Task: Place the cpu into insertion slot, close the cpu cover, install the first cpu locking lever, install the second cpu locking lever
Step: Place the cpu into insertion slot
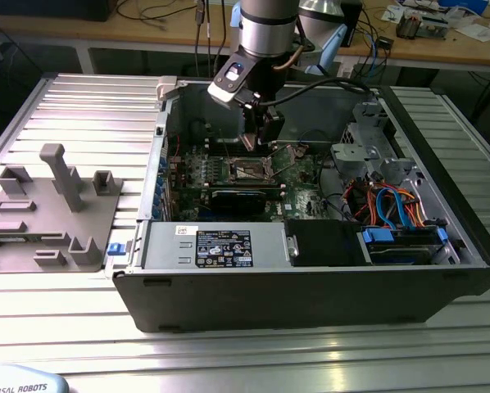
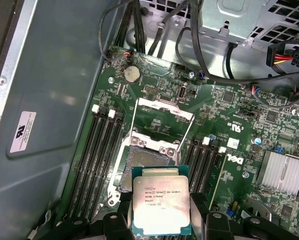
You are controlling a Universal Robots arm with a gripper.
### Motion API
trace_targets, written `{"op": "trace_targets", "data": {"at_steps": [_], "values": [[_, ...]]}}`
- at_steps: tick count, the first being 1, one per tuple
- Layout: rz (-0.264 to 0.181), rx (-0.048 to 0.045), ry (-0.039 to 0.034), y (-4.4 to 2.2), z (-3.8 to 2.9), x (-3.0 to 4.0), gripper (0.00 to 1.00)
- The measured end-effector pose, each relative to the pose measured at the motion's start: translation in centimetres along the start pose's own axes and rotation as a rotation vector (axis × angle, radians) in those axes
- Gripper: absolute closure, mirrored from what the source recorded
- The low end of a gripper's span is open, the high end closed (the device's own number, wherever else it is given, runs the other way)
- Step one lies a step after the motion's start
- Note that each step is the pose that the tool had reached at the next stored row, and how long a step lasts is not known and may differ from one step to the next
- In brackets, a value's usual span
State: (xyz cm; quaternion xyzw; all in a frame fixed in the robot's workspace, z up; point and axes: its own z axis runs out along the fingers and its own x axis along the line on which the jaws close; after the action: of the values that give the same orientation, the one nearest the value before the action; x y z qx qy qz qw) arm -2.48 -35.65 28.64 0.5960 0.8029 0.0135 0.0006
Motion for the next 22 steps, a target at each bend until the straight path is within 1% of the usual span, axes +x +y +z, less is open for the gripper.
{"op": "trace_targets", "data": {"at_steps": [22], "values": [[0.016,-0.0002,-0.0004,0.00,0.00,0.00,0.46]]}}
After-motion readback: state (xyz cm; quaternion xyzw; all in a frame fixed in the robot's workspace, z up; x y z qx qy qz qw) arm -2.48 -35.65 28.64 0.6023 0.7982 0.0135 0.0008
